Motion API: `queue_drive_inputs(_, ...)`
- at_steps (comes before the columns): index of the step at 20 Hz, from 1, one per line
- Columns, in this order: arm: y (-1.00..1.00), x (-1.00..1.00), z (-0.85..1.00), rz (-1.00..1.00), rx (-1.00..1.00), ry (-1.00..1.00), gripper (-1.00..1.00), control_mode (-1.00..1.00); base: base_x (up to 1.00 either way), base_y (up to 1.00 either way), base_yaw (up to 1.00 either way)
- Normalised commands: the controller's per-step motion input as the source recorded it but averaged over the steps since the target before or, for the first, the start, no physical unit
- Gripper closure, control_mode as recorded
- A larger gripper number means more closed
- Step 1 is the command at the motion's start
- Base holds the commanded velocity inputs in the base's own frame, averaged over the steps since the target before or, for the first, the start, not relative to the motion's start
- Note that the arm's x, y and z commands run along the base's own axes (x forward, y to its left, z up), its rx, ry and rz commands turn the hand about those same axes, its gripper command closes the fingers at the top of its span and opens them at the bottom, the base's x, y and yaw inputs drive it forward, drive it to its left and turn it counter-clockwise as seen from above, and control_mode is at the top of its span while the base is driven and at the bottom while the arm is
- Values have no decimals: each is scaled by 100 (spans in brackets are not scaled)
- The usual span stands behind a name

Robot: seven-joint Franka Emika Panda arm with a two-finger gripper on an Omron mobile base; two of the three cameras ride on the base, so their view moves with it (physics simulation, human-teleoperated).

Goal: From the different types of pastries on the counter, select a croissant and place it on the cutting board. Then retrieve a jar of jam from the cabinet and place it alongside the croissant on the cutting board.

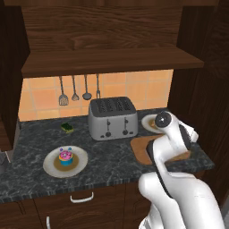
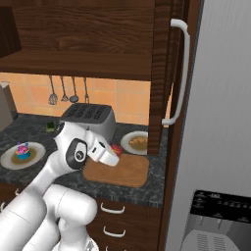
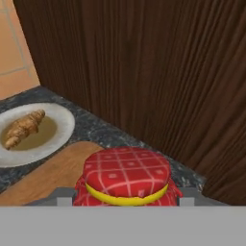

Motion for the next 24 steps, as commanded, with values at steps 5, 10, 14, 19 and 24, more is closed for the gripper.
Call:
queue_drive_inputs(5, -32, 31, -100, -2, 2, -2, 100, -100, 0, 0, 0)
queue_drive_inputs(10, -20, 13, -87, 0, 7, 0, 100, -100, 0, 0, 0)
queue_drive_inputs(14, 0, 29, -40, -1, -11, -12, 100, -100, 0, 0, 0)
queue_drive_inputs(19, -2, 19, -45, -1, -15, -17, 100, -100, 0, 0, 0)
queue_drive_inputs(24, -1, 0, -47, 0, 12, 2, 100, -100, 0, 0, 0)
